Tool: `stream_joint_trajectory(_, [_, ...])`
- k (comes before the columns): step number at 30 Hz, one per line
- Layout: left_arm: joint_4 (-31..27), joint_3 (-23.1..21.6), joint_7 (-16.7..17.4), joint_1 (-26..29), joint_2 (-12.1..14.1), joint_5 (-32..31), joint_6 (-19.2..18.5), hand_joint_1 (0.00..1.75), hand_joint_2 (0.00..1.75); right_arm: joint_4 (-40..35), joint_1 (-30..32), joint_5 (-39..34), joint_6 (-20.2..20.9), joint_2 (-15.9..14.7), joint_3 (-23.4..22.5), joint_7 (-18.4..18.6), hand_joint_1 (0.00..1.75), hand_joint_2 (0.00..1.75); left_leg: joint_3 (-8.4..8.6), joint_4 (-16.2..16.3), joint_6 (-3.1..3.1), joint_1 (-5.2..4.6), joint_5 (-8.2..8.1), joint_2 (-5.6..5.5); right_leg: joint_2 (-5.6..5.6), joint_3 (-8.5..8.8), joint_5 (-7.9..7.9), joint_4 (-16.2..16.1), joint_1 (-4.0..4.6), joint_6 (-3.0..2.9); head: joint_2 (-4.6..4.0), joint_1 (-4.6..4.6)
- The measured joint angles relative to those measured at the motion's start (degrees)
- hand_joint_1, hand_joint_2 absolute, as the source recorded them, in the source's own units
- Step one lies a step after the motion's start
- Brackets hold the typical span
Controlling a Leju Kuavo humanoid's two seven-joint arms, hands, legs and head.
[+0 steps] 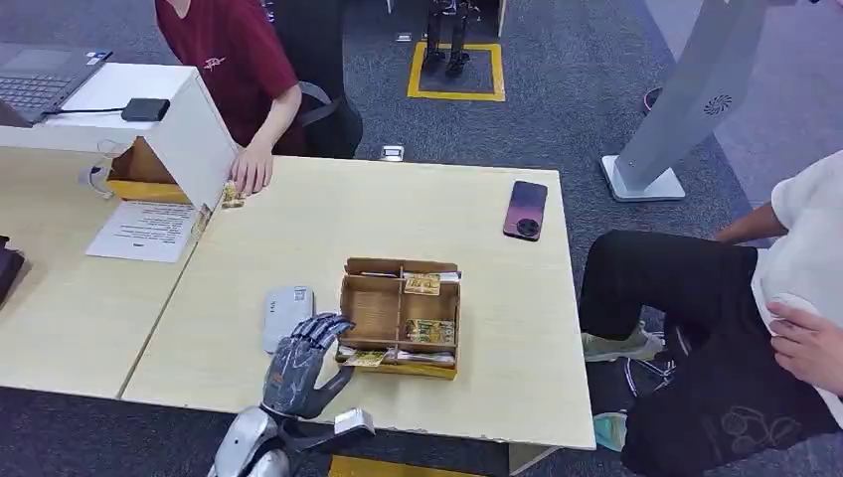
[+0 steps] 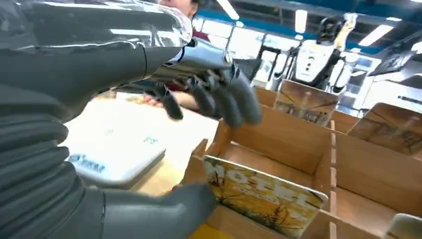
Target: Pass the card to the sensor for recognition and then transmit it.
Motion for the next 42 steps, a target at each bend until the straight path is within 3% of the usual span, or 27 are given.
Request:
stream_joint_trajectory(12, [1.03,-3.35,1.55,-0.62,0.94,1.53,0.02,1.75,1.75,0.00,0.01,0.00,0.00,0.00,0.02,0.00,0.00,0.00,0.00,0.00,0.00,0.00,0.00,0.00,0.00,0.01,0.00,0.00,0.00,0.00,0.00,0.00])
stream_joint_trajectory(13, [1.09,-3.48,1.57,-0.68,1.01,1.53,0.02,1.62,1.75,0.00,0.01,0.00,0.00,0.00,0.02,0.00,0.00,0.00,0.00,0.00,0.00,0.00,0.00,0.00,0.00,0.01,0.00,0.00,0.00,0.00,0.00,0.00])
stream_joint_trajectory(14, [1.12,-3.61,1.57,-0.72,1.07,1.55,0.02,1.06,1.75,0.00,0.01,0.00,0.00,0.00,0.02,0.00,0.00,0.00,0.00,0.00,0.00,0.00,0.00,0.00,0.00,0.01,0.00,0.00,0.00,0.00,0.00,0.02])
stream_joint_trajectory(15, [1.12,-3.63,1.57,-0.73,1.11,1.55,0.02,1.48,1.75,0.00,0.01,0.00,0.00,0.00,0.02,0.00,0.00,0.00,0.00,0.00,0.00,0.00,0.00,0.00,0.00,0.01,0.00,0.00,0.00,0.00,0.00,0.00])
stream_joint_trajectory(16, [1.14,-3.65,1.60,-0.73,1.18,1.55,0.02,1.29,1.75,0.00,0.01,0.00,0.02,0.00,0.02,0.00,0.00,0.00,0.00,0.00,0.00,0.00,0.00,0.00,0.00,0.01,0.00,0.00,0.00,0.00,0.00,0.02])
stream_joint_trajectory(17, [1.16,-3.74,1.60,-0.73,1.27,1.55,0.02,1.62,1.75,0.00,0.01,0.00,0.04,0.00,0.02,0.00,0.00,0.00,0.00,0.00,0.00,0.00,0.00,0.00,0.00,0.01,0.00,0.00,0.00,0.00,0.00,0.00])
stream_joint_trajectory(19, [1.16,-3.89,1.60,-0.73,1.33,1.55,0.02,1.75,1.75,0.00,0.01,0.00,0.04,0.00,0.02,0.00,0.00,0.00,0.00,0.00,0.00,0.00,0.00,0.00,0.00,0.01,0.00,0.00,0.00,0.00,0.00,0.02])
stream_joint_trajectory(34, [1.16,-5.12,2.12,-0.86,2.21,4.17,-0.33,1.75,1.75,0.00,0.01,0.00,0.07,0.00,0.02,-0.04,0.00,0.00,0.00,0.00,0.00,0.00,0.00,0.00,0.00,0.01,0.00,0.00,0.00,0.00,0.00,0.02])
stream_joint_trajectory(42, [-0.57,-5.66,0.90,-0.91,2.91,11.48,-5.16,1.75,1.75,0.00,0.02,0.00,0.04,0.00,0.02,-0.42,0.00,0.00,0.00,0.00,0.00,0.00,0.00,0.00,0.00,0.01,0.00,0.00,0.00,0.00,0.00,0.02])
